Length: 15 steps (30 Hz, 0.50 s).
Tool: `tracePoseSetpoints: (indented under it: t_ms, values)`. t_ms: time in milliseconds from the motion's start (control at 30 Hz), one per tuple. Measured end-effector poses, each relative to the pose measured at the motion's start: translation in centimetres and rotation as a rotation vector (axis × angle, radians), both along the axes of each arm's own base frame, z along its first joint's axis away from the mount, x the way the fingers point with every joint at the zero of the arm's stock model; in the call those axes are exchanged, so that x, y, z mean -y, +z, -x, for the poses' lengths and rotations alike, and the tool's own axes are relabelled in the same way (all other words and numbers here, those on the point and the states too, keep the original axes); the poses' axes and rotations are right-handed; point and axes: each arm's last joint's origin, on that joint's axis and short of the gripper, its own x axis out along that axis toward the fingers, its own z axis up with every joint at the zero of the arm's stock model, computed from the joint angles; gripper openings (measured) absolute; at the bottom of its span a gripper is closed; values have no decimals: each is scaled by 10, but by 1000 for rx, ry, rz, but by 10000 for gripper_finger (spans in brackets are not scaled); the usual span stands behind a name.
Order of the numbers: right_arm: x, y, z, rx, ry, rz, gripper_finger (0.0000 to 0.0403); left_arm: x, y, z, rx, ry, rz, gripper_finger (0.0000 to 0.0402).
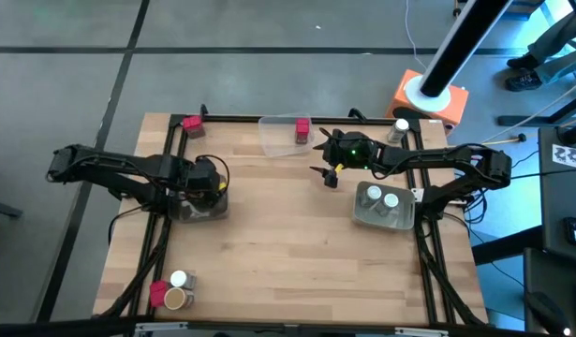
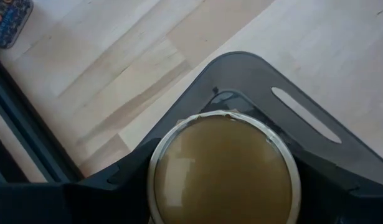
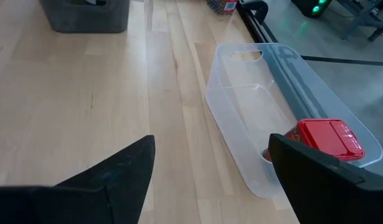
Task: Sort spices by type
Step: Put the top brown spice bottle into the black bin
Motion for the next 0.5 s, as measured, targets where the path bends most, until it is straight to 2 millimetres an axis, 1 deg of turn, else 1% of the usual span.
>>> tracePoseSetpoints:
  t_ms: [233,500]
  values:
    - [0,0,0,0,-1,0,314,0,0,0,4,1,-3,267]
    - [0,0,0,0,-1,0,314,-1,0,-1,8,2,-20,282]
